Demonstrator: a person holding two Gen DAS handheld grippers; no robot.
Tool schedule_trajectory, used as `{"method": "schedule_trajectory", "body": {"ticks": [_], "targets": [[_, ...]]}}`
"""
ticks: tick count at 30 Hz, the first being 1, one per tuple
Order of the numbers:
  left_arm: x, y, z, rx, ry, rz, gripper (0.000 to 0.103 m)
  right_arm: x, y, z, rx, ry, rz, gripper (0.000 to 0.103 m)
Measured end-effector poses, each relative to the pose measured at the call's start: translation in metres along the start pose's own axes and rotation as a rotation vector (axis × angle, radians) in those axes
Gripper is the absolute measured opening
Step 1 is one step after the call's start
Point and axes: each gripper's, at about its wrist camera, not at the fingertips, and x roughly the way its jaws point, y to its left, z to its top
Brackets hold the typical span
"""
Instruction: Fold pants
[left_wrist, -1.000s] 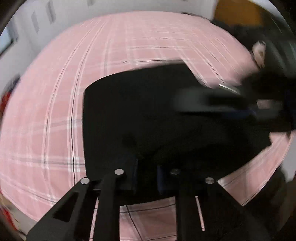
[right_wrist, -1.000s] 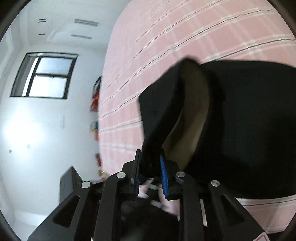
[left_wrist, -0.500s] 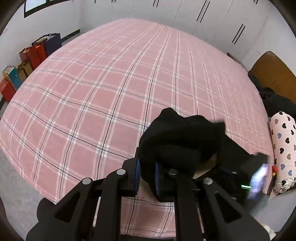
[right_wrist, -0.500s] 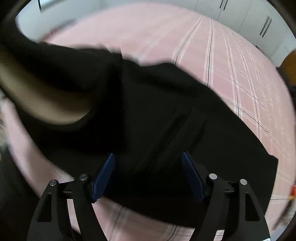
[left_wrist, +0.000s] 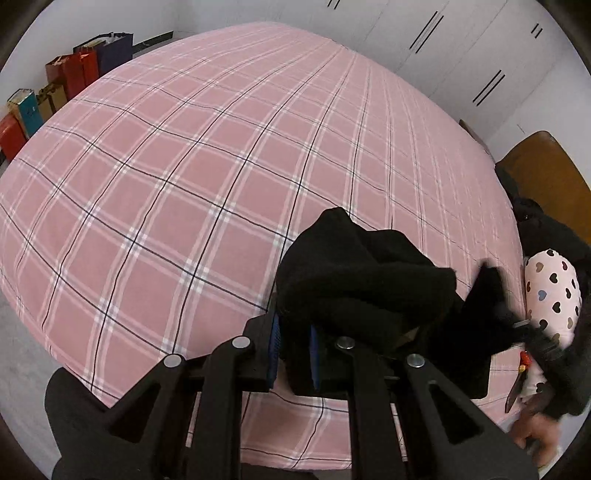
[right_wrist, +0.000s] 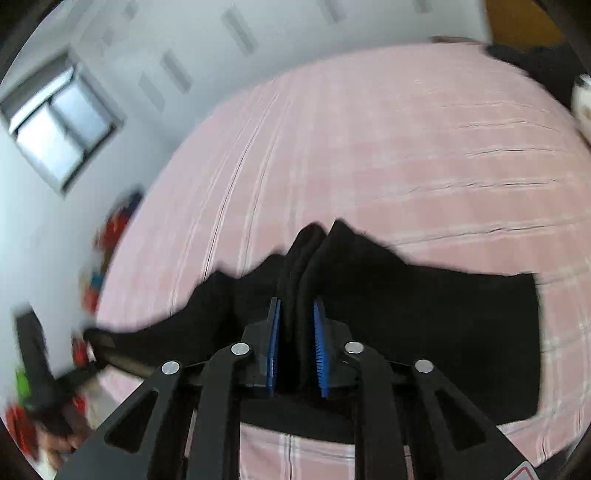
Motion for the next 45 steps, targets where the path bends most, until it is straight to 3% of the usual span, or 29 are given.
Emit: {"method": "schedule_trajectory", "body": {"ticks": [2, 3, 4, 5, 6, 7, 8, 11, 13, 16, 18, 19, 20, 21, 22, 25, 27, 29, 30, 31, 32, 33, 34, 35, 36, 37, 40, 42, 45], "targets": [[0.0, -0.001, 0.0, 0.002, 0.004, 0.005, 0.013, 0.037, 0.011, -0.015, -0.016, 0.115, -0.069, 0.028], [-0.001, -0.002, -0.001, 0.005, 0.006, 0.006, 0.013, 0.039, 0.009, -0.021, 0.032, 0.121, -0.013, 0.028], [-0.001, -0.002, -0.002, 0.016, 0.008, 0.004, 0.013, 0.034, 0.005, -0.027, 0.11, 0.106, 0.101, 0.028], [-0.001, -0.002, -0.003, 0.028, 0.006, 0.008, 0.013, 0.03, 0.005, -0.033, 0.15, 0.103, 0.148, 0.033], [0.0, -0.001, -0.004, 0.034, 0.005, 0.013, 0.013, 0.029, 0.001, -0.035, 0.199, 0.119, 0.2, 0.047], [0.001, -0.001, -0.005, 0.036, 0.007, 0.016, 0.013, 0.031, 0.001, -0.035, 0.234, 0.143, 0.249, 0.055], [0.003, 0.0, -0.006, 0.035, 0.009, 0.014, 0.013, 0.035, -0.004, -0.036, 0.307, 0.17, 0.352, 0.06], [0.006, 0.003, -0.01, 0.034, 0.012, 0.011, 0.013, 0.054, -0.01, -0.036, 0.53, 0.21, 0.522, 0.074], [0.006, 0.005, -0.012, 0.036, 0.016, 0.011, 0.013, 0.073, 0.0, -0.038, 0.642, 0.243, 0.579, 0.075], [0.007, 0.011, -0.015, 0.027, 0.022, 0.013, 0.014, 0.107, 0.005, -0.05, 0.743, 0.351, 0.547, 0.075], [0.009, 0.016, -0.017, 0.023, 0.028, 0.021, 0.014, 0.119, 0.013, -0.061, 0.811, 0.382, 0.608, 0.074], [0.01, 0.017, -0.018, 0.026, 0.029, 0.026, 0.014, 0.124, 0.021, -0.063, 0.813, 0.386, 0.632, 0.071], [0.012, 0.019, -0.02, 0.035, 0.028, 0.035, 0.014, 0.126, 0.031, -0.061, 0.789, 0.385, 0.648, 0.051], [0.013, 0.019, -0.021, 0.043, 0.026, 0.048, 0.014, 0.125, 0.04, -0.056, 0.749, 0.382, 0.644, 0.023], [0.015, 0.019, -0.022, 0.051, 0.025, 0.07, 0.013, 0.121, 0.05, -0.047, 0.689, 0.379, 0.612, 0.018], [0.007, 0.019, -0.02, 0.038, 0.022, 0.071, 0.013, 0.073, 0.08, 0.01, 0.398, 0.284, 0.537, 0.016], [-0.015, 0.001, -0.016, 0.075, -0.014, 0.018, 0.013, 0.02, 0.087, 0.047, 0.245, 0.193, 0.523, 0.015], [-0.038, -0.034, -0.018, 0.157, -0.046, -0.056, 0.019, -0.044, 0.08, 0.082, 0.067, 0.086, 0.449, 0.015], [-0.048, -0.06, -0.024, 0.222, -0.059, -0.108, 0.026, -0.072, 0.07, 0.094, -0.016, 0.054, 0.39, 0.015], [-0.054, -0.08, -0.029, 0.271, -0.066, -0.136, 0.04, -0.084, 0.061, 0.098, -0.066, 0.047, 0.339, 0.017], [-0.058, -0.098, -0.036, 0.31, -0.076, -0.151, 0.05, -0.097, 0.042, 0.1, -0.123, 0.036, 0.219, 0.028], [-0.059, -0.115, -0.043, 0.345, -0.079, -0.158, 0.072, -0.103, 0.024, 0.098, -0.122, 0.008, 0.106, 0.056], [-0.059, -0.127, -0.05, 0.369, -0.085, -0.163, 0.077, -0.108, -0.002, 0.091, -0.075, -0.028, -0.025, 0.068], [-0.061, -0.133, -0.055, 0.384, -0.094, -0.171, 0.078, -0.11, -0.032, 0.08, 0.0, -0.036, -0.115, 0.07], [-0.061, -0.138, -0.06, 0.398, -0.088, -0.179, 0.081, -0.112, -0.055, 0.066, 0.063, -0.026, -0.136, 0.07], [-0.061, -0.14, -0.062, 0.403, -0.077, -0.173, 0.087, -0.113, -0.072, 0.051, 0.125, -0.03, -0.118, 0.07], [-0.06, -0.127, -0.062, 0.382, -0.062, -0.109, 0.088, -0.11, -0.106, -0.006, 0.306, -0.064, 0.011, 0.07], [-0.057, -0.109, -0.059, 0.341, -0.041, -0.038, 0.088, -0.086, -0.114, -0.036, 0.377, -0.023, 0.078, 0.07], [-0.058, -0.083, -0.054, 0.279, -0.029, 0.042, 0.088, -0.048, -0.107, -0.057, 0.399, 0.052, 0.102, 0.07]]}}
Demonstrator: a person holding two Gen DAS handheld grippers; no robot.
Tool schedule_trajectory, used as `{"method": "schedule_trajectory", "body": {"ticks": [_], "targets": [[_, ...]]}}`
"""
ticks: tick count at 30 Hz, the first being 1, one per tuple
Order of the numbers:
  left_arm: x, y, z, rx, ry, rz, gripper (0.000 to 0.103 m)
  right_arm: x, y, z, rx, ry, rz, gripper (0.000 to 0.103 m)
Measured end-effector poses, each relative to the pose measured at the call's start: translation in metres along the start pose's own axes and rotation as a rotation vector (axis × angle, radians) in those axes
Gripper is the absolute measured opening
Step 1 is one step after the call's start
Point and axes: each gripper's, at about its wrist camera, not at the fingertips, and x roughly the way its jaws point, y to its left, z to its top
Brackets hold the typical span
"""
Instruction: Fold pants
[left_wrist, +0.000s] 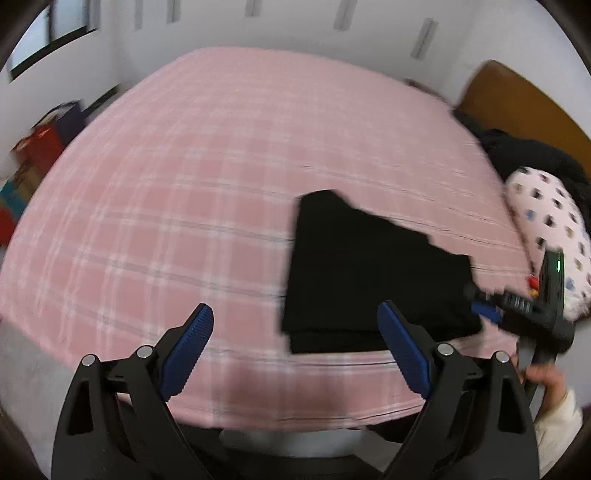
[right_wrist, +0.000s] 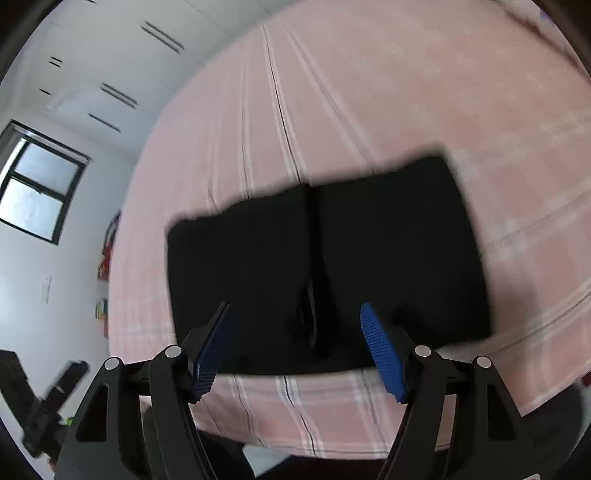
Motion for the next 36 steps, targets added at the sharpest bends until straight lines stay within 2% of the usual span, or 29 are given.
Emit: {"method": "schedule_trajectory", "body": {"ticks": [2, 3, 5, 8, 9, 11, 13, 16, 17, 19, 20, 21, 23, 25, 26, 28, 30, 31, 32, 33, 34, 35, 36], "targets": [[-0.004, 0.016, -0.002, -0.027, -0.006, 0.039, 0.088, 0.022, -0.005, -0.002, 0.035, 0.04, 0.032, 0.071], [-0.007, 0.023, -0.004, -0.039, -0.007, 0.062, 0.088, 0.03, -0.005, -0.003, 0.041, 0.048, 0.018, 0.071], [-0.011, 0.033, -0.006, -0.057, -0.01, 0.087, 0.088, 0.036, -0.001, -0.005, 0.052, 0.041, -0.03, 0.072], [-0.013, 0.042, -0.01, -0.08, -0.009, 0.097, 0.089, 0.041, 0.001, -0.008, 0.077, 0.009, -0.017, 0.074], [-0.013, 0.043, -0.011, -0.082, -0.008, 0.099, 0.089, 0.049, 0.0, -0.008, 0.059, 0.016, -0.003, 0.057], [-0.011, 0.043, -0.013, -0.087, -0.001, 0.095, 0.089, 0.058, 0.01, -0.006, 0.028, 0.044, -0.002, 0.036], [-0.008, 0.041, -0.013, -0.084, 0.011, 0.081, 0.089, 0.055, 0.028, -0.002, 0.03, 0.035, 0.031, 0.034], [-0.008, 0.033, -0.015, -0.062, 0.01, 0.075, 0.089, 0.036, 0.082, 0.007, -0.05, -0.007, 0.111, 0.032], [-0.008, 0.031, -0.015, -0.055, 0.011, 0.072, 0.089, 0.022, 0.111, 0.012, -0.117, -0.034, 0.143, 0.031], [-0.009, 0.028, -0.016, -0.051, 0.013, 0.072, 0.089, -0.004, 0.152, 0.021, -0.212, -0.095, 0.2, 0.024], [-0.011, 0.027, -0.016, -0.052, 0.011, 0.071, 0.089, -0.026, 0.172, 0.026, -0.262, -0.127, 0.25, 0.017], [-0.013, 0.026, -0.016, -0.055, 0.006, 0.068, 0.089, -0.044, 0.183, 0.03, -0.295, -0.149, 0.273, 0.016], [-0.017, 0.025, -0.017, -0.06, -0.002, 0.066, 0.093, -0.084, 0.193, 0.031, -0.389, -0.229, 0.233, 0.016], [-0.018, 0.024, -0.018, -0.059, -0.008, 0.066, 0.093, -0.106, 0.18, 0.03, -0.421, -0.277, 0.16, 0.016], [-0.016, 0.024, -0.019, -0.057, -0.004, 0.066, 0.093, -0.111, 0.162, 0.027, -0.418, -0.297, 0.086, 0.016], [-0.012, 0.021, -0.02, -0.054, 0.009, 0.064, 0.093, -0.106, 0.117, 0.024, -0.363, -0.273, -0.01, 0.016], [-0.005, 0.015, -0.021, -0.047, 0.026, 0.054, 0.093, -0.079, 0.044, 0.018, -0.2, -0.212, -0.056, 0.019], [0.0, 0.009, -0.021, -0.041, 0.041, 0.045, 0.093, -0.058, 0.015, 0.017, -0.134, -0.188, -0.113, 0.019], [0.003, 0.006, -0.021, -0.038, 0.05, 0.041, 0.093, -0.04, -0.019, 0.011, -0.051, -0.143, -0.236, 0.019], [0.005, -0.002, -0.021, -0.03, 0.064, 0.033, 0.093, -0.033, -0.036, 0.007, 0.01, -0.121, -0.294, 0.019], [0.006, -0.007, -0.02, -0.021, 0.068, 0.029, 0.093, -0.035, -0.048, -0.001, 0.063, -0.137, -0.264, 0.019], [0.004, -0.015, -0.02, -0.005, 0.061, 0.029, 0.093, -0.044, -0.054, -0.008, 0.112, -0.188, -0.162, 0.019], [0.003, -0.019, -0.02, 0.006, 0.054, 0.031, 0.093, -0.051, -0.055, -0.011, 0.126, -0.219, -0.118, 0.02]]}}
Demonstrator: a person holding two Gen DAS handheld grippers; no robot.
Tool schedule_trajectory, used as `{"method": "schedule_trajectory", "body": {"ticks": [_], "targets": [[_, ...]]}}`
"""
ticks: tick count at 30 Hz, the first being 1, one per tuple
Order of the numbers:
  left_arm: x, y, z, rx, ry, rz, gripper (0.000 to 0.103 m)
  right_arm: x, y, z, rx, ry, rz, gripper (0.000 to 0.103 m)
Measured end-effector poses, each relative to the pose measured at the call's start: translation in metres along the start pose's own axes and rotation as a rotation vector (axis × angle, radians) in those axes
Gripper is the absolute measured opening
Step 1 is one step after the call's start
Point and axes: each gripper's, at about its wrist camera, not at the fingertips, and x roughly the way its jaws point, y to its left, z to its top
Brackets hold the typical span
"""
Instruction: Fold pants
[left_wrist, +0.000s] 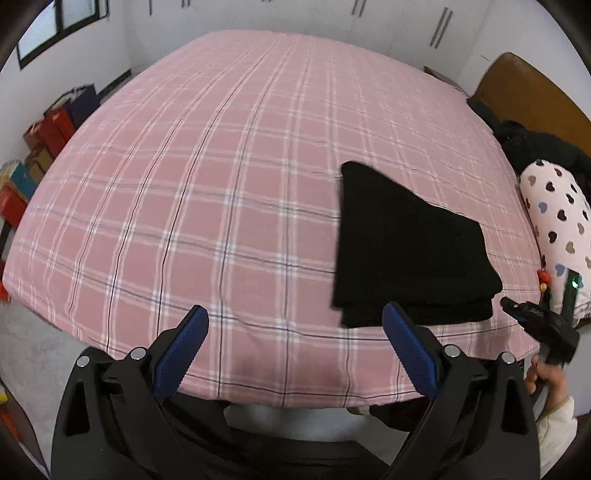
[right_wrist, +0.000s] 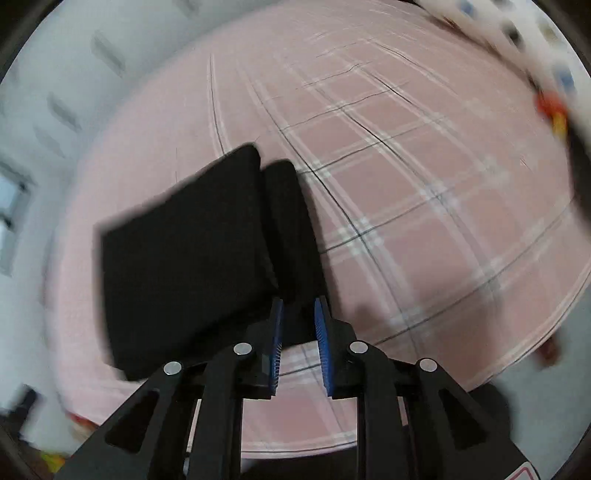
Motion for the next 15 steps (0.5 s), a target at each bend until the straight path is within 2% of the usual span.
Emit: {"method": "schedule_trajectory", "body": {"ticks": [2, 3, 5, 9, 11, 13, 14, 15], "targets": [[0.0, -0.009, 0.0, 0.023, -0.005, 0.002, 0.094, -0.012, 0.005, 0.008, -0.059, 0.001, 0.006, 0.023], [0.004, -0.013, 0.0, 0.031, 0.006, 0.004, 0.094, -0.012, 0.013, 0.015, -0.094, 0.009, 0.011, 0.037], [0.007, -0.02, 0.0, 0.033, 0.021, 0.0, 0.094, -0.015, 0.015, 0.029, -0.124, 0.014, 0.017, 0.058], [0.005, -0.034, -0.001, 0.048, 0.021, -0.011, 0.094, 0.02, -0.012, 0.023, -0.117, 0.065, -0.024, 0.059], [0.004, -0.039, -0.001, 0.07, 0.017, 0.002, 0.094, 0.037, -0.012, 0.021, -0.111, 0.087, -0.045, 0.06], [0.004, -0.043, -0.001, 0.082, 0.019, 0.011, 0.094, 0.044, -0.006, 0.016, -0.143, 0.081, -0.087, 0.041], [0.005, -0.043, 0.0, 0.083, 0.021, 0.014, 0.094, 0.043, -0.003, 0.015, -0.147, 0.08, -0.067, 0.013], [0.006, -0.044, 0.0, 0.084, 0.024, 0.023, 0.094, 0.035, 0.0, 0.015, -0.134, 0.068, -0.021, 0.012]]}}
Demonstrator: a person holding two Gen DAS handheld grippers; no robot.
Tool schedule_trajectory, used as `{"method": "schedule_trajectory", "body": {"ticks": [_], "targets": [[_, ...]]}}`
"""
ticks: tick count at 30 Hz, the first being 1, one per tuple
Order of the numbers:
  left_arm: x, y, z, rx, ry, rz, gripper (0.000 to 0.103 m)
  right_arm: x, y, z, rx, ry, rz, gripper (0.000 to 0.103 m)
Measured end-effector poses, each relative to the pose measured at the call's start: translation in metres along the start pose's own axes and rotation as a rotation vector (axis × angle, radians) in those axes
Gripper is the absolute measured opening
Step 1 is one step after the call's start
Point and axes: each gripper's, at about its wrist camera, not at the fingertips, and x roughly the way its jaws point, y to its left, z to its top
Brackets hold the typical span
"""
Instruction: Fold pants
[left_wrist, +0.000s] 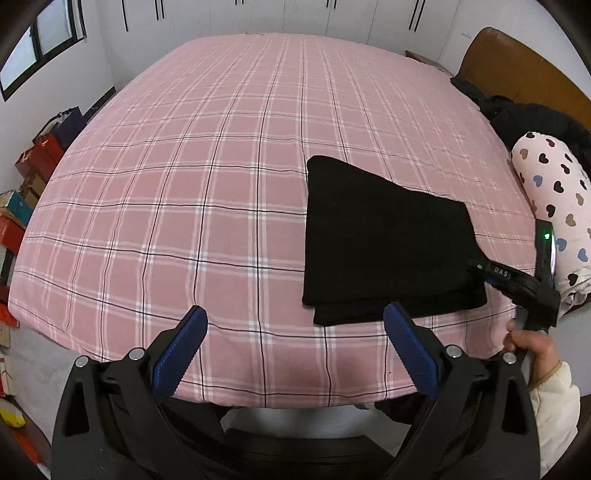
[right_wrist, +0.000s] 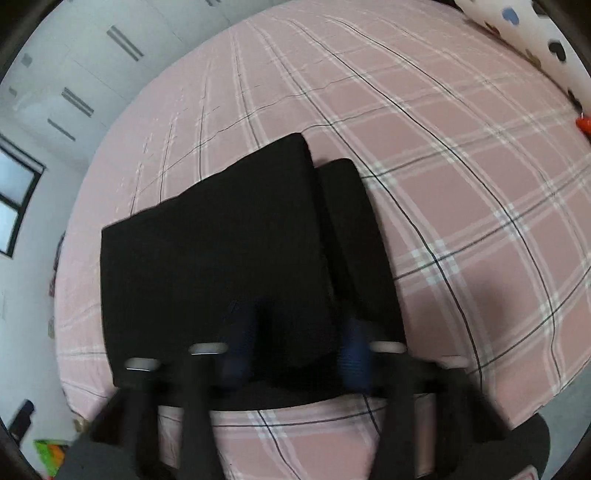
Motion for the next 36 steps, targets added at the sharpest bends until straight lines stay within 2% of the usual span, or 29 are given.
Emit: {"method": "schedule_trajectory", "body": {"ticks": [2, 4, 6, 7, 9, 10, 11, 13, 15, 19, 20, 21, 27, 31, 34, 35, 36], "targets": [[0.003, -0.002, 0.001, 0.011, 0.003, 0.02, 0.094, -0.026, 0.005, 0.001, 0.005, -0.047, 0.082, 0.012], [0.006, -0.005, 0.002, 0.026, 0.01, 0.04, 0.094, -0.057, 0.008, -0.001, -0.004, -0.106, 0.105, 0.011], [0.01, -0.006, 0.003, 0.037, 0.018, 0.051, 0.094, -0.074, 0.008, -0.006, -0.051, -0.143, 0.045, 0.011], [0.012, -0.006, 0.003, 0.04, 0.023, 0.052, 0.094, -0.069, 0.003, -0.011, -0.081, -0.134, -0.02, 0.011], [0.018, -0.007, 0.003, 0.04, 0.036, 0.052, 0.094, -0.039, -0.012, -0.019, -0.096, -0.061, -0.111, 0.012], [0.022, -0.008, 0.003, 0.039, 0.044, 0.051, 0.094, -0.011, -0.026, -0.026, -0.082, 0.033, -0.14, 0.014], [0.025, -0.009, 0.002, 0.039, 0.053, 0.05, 0.094, -0.004, -0.032, -0.03, -0.058, 0.049, -0.12, 0.018], [0.028, -0.011, 0.001, 0.052, 0.063, 0.057, 0.094, -0.017, -0.032, -0.033, -0.021, -0.008, -0.089, 0.023], [0.029, -0.012, 0.0, 0.071, 0.058, 0.073, 0.094, -0.03, -0.029, -0.028, -0.003, -0.038, -0.102, 0.048], [0.038, -0.012, 0.0, 0.077, 0.075, 0.08, 0.094, -0.05, -0.029, -0.019, -0.005, -0.083, -0.09, 0.06], [0.039, -0.012, 0.0, 0.074, 0.077, 0.079, 0.094, -0.053, -0.032, -0.016, -0.002, -0.088, -0.089, 0.066], [0.041, -0.012, 0.001, 0.072, 0.08, 0.078, 0.094, -0.055, -0.034, -0.014, -0.001, -0.089, -0.085, 0.067], [0.053, -0.014, 0.001, 0.08, 0.107, 0.08, 0.094, -0.048, -0.029, -0.003, -0.025, -0.072, -0.033, 0.067], [0.06, -0.012, 0.0, 0.084, 0.128, 0.086, 0.094, -0.033, -0.021, 0.029, -0.031, -0.084, -0.051, 0.067], [0.062, -0.01, -0.001, 0.077, 0.133, 0.087, 0.094, -0.007, -0.02, 0.052, -0.013, -0.043, -0.021, 0.065], [0.063, -0.008, 0.0, 0.075, 0.134, 0.088, 0.094, 0.01, -0.017, 0.058, -0.038, 0.012, -0.02, 0.04], [0.063, -0.007, 0.0, 0.071, 0.135, 0.09, 0.094, 0.016, -0.013, 0.06, -0.06, 0.032, -0.044, 0.023]]}}
